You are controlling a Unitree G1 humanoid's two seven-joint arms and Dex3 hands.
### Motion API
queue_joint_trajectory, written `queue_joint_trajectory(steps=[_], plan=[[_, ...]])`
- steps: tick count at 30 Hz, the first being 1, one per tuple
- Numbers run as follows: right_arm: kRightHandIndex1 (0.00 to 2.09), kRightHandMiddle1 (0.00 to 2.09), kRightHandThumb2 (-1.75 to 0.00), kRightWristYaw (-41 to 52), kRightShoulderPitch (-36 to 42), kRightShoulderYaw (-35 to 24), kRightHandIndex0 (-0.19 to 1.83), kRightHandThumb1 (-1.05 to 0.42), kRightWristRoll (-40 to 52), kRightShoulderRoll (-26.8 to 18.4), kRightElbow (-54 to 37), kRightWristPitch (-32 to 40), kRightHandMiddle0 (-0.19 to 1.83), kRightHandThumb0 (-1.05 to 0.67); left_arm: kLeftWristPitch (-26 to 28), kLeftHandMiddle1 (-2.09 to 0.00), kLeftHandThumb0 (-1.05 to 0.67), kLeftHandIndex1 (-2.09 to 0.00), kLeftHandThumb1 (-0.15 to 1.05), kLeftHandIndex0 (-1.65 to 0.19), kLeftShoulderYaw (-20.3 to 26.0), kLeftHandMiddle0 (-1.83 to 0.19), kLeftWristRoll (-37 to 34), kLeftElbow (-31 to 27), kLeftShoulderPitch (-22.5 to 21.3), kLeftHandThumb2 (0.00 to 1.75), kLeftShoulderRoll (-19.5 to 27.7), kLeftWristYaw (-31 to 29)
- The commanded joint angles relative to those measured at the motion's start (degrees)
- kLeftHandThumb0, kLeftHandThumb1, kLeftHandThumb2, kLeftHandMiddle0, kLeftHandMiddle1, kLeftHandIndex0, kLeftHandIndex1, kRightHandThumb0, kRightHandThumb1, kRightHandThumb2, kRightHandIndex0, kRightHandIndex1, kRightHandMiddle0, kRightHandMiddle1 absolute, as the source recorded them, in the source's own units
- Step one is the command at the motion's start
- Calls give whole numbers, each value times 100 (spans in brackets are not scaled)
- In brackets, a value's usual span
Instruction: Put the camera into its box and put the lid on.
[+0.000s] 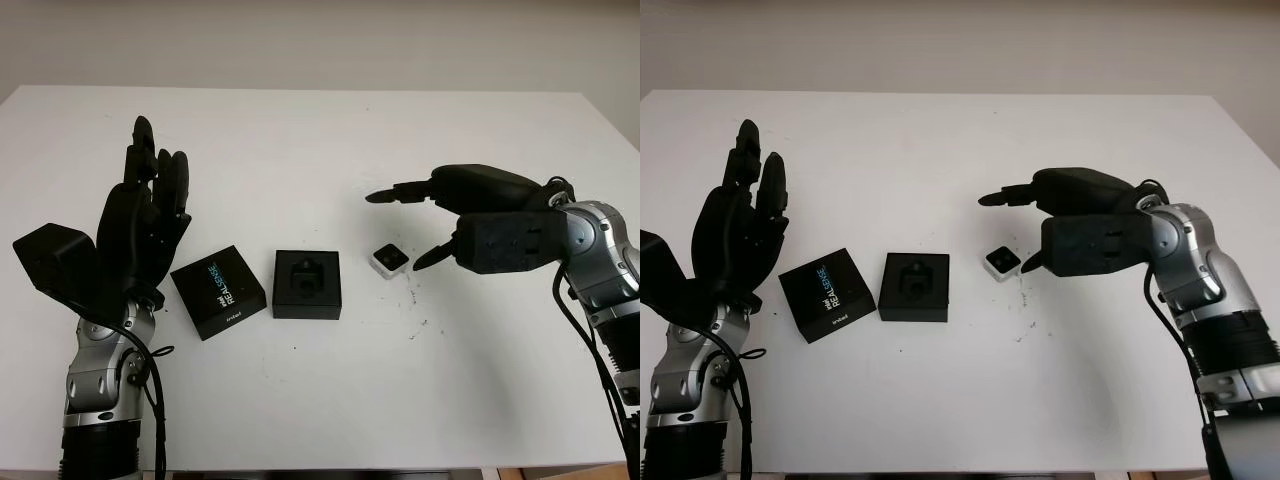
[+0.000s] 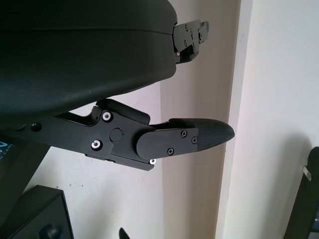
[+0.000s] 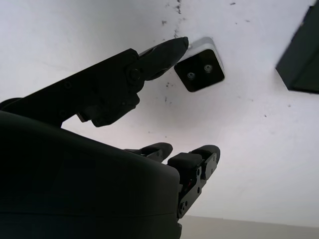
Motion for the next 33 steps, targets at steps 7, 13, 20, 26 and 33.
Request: queue_joint_trajectory(steps=[7,13,20,26,33], plan=[[16,11,-6,-497,45,195,45,-81,-429,-104,233,-467,46,-45,-74,0,-63,0,105,19,-29,19,76,-36,-61,46,32,7],[21,14,-5,-1034,114,236,54,-81,-513,-41,586,-870,52,-42,-4,0,-62,0,105,19,-20,19,34,-112,-37,45,11,32],[118,85,-6,-1532,189,264,13,-84,-500,-12,939,-1286,23,-42,12,0,-63,0,105,19,-20,19,44,-132,-14,45,72,-16],[122,93,-5,-1755,328,234,13,-85,-403,58,1099,-1426,22,-41,-7,0,-64,0,105,19,-25,19,74,-105,-29,45,80,-12],[128,95,-5,-1960,380,236,17,-83,-373,113,1295,-1595,25,-41,10,0,-63,0,105,19,-15,19,50,-135,-16,46,65,0]])
